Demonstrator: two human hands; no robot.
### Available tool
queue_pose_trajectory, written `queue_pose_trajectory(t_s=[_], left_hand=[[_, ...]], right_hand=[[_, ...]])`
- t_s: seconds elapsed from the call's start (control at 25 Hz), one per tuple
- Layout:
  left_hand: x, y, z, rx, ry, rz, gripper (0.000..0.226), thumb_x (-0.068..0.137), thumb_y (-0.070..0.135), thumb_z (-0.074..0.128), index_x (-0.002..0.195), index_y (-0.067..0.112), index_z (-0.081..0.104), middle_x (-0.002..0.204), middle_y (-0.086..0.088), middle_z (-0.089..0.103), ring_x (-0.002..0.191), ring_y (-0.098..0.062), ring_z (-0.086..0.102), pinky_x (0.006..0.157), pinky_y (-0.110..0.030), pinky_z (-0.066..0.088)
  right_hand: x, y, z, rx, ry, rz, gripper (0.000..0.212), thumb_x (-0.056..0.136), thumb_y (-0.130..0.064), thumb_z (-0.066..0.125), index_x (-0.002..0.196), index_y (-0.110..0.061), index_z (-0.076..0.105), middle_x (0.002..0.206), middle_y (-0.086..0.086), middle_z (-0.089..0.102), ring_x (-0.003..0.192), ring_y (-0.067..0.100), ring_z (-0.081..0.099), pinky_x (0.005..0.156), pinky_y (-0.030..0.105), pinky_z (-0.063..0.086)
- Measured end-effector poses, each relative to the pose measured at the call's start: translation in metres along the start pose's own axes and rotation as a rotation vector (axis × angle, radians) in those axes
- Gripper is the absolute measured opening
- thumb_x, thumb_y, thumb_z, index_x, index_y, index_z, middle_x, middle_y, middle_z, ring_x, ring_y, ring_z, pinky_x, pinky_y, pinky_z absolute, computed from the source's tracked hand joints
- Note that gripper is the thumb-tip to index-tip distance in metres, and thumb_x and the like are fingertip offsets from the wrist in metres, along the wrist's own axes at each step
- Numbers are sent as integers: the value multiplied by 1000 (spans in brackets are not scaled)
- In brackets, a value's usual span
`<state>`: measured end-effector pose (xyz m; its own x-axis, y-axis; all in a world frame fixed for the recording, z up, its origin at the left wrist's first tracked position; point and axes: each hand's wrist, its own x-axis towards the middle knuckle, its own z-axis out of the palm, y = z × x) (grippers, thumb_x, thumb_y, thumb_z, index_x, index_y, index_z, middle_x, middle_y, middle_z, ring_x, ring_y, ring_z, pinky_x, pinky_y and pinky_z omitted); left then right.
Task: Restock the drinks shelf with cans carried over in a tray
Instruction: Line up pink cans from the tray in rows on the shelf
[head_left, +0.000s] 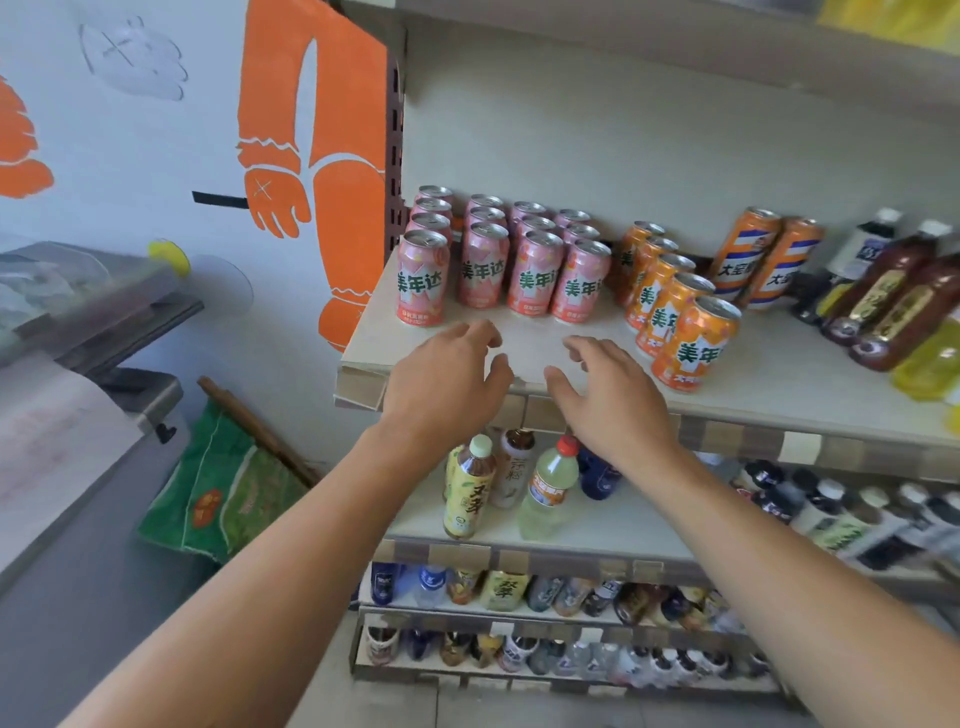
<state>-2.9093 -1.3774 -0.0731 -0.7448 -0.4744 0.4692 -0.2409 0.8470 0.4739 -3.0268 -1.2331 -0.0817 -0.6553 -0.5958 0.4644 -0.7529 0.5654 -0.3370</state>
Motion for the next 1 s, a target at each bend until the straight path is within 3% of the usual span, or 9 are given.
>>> queue_pose_trajectory(t_s=[0.24,0.64,0.84,1.0], left_hand=[[-5,64,35,-166,-53,152,28,94,36,49,119,24,57,112,5,63,96,-19,60,76,-35,50],[-22,222,128,-332,-264,514,25,94,36,46,111,21,57,102,-2,62,90,-29,60,70,-43,53],[-56,327,179,-349,-369,639,28,96,36,44,118,22,56,112,-3,64,99,-28,60,74,-40,52],[-91,408,227,-381,-459,693,26,96,36,45,113,21,57,109,0,63,96,-25,60,74,-41,52]], right_hand=[[-55,40,-42,71,131,123,35,95,-34,58,126,-17,60,105,-7,59,101,15,57,80,31,47],[-159,165,-151,-165,243,443,37,97,-38,53,128,-19,57,110,-4,60,102,16,57,83,35,49],[-240,240,-200,-213,262,635,39,97,-42,51,130,-21,56,116,-3,61,107,15,58,85,36,51],[-304,301,-237,-183,317,804,33,95,-38,54,125,-23,58,105,-6,61,92,11,58,79,32,49]])
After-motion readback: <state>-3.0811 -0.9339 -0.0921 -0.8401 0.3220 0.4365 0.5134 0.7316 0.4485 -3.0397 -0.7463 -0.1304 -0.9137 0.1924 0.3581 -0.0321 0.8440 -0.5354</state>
